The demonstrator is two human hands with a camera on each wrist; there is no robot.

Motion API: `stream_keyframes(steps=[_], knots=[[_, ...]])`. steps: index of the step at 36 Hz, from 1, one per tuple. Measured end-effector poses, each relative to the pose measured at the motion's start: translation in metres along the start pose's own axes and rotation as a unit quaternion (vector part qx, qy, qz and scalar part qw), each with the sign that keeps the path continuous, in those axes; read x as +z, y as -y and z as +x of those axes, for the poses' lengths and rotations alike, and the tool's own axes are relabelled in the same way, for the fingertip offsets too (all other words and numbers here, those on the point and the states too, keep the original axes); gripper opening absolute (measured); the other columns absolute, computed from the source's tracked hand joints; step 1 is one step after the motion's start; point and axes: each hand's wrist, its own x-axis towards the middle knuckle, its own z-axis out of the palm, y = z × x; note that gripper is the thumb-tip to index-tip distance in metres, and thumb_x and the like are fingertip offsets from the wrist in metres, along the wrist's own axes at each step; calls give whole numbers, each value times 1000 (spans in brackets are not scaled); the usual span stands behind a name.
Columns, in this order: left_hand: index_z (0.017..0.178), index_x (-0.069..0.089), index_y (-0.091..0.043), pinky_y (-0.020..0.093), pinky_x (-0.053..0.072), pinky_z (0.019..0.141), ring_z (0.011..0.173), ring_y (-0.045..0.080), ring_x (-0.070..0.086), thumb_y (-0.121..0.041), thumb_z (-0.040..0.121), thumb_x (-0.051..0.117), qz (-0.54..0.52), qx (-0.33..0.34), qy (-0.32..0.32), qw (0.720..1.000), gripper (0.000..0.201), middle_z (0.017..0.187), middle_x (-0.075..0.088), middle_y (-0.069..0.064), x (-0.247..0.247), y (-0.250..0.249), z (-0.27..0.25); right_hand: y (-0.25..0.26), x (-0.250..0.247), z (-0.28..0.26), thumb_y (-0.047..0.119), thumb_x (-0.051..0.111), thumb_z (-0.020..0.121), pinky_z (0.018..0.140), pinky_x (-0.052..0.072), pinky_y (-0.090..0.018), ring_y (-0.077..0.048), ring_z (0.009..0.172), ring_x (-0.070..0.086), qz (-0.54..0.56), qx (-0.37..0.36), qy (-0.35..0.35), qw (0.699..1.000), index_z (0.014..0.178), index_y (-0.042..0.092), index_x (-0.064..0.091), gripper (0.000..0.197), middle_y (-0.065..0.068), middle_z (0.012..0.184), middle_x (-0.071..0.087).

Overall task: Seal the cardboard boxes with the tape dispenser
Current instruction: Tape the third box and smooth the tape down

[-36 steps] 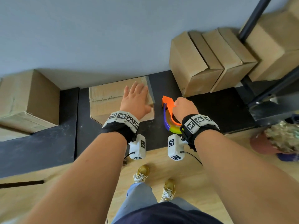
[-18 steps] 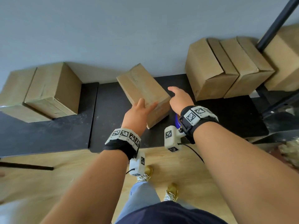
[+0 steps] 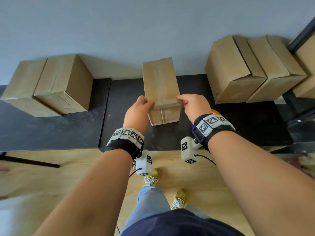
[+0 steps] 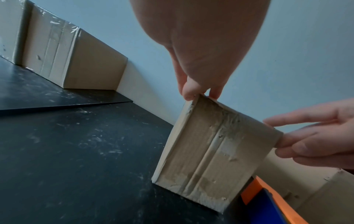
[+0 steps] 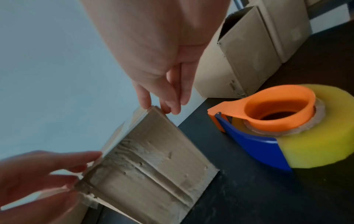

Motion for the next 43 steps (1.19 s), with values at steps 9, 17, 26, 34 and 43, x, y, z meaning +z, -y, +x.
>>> stream_keyframes(steps=[9,17,26,34,43], knots=[[134,53,-31,24,45,76,96,21,55,-8,92,54,-19,-1,-16,1000,48,123,47,-1,11,15,10,2,4,6,8,53,94,86,55,-40,-24,95,67,-55,-11,-7,998,118,23,66,31,-2,107,72],[116,69,-29,23,47,80,89,13,54,-27,96,56,-130,-31,-15,991,24,101,52,-8,16,23,24,0,6,7,14,58,95,81,54,-35,-22,91,66,-59,-13,-8,998,116,21,66,23,-1,102,71],[98,66,-14,13,42,53,61,1,50,-40,93,55,-214,-123,-41,968,28,77,55,-13,27,22,28,7,7,8,18,61,96,76,45,-28,-25,92,65,-68,-18,-23,997,111,13,66,17,-6,102,71],[106,69,-20,5,36,50,61,0,46,-27,97,52,-241,-153,-53,957,20,80,51,-12,29,14,23,6,7,3,10,60,94,79,49,-27,-24,94,66,-22,3,-23,999,118,17,66,26,-5,105,71],[116,68,-31,13,35,63,79,5,51,-34,93,53,-228,-104,-25,968,28,95,52,-8,14,13,23,10,6,1,26,57,96,69,43,-22,-16,88,65,22,28,-26,999,114,19,70,24,0,103,73]])
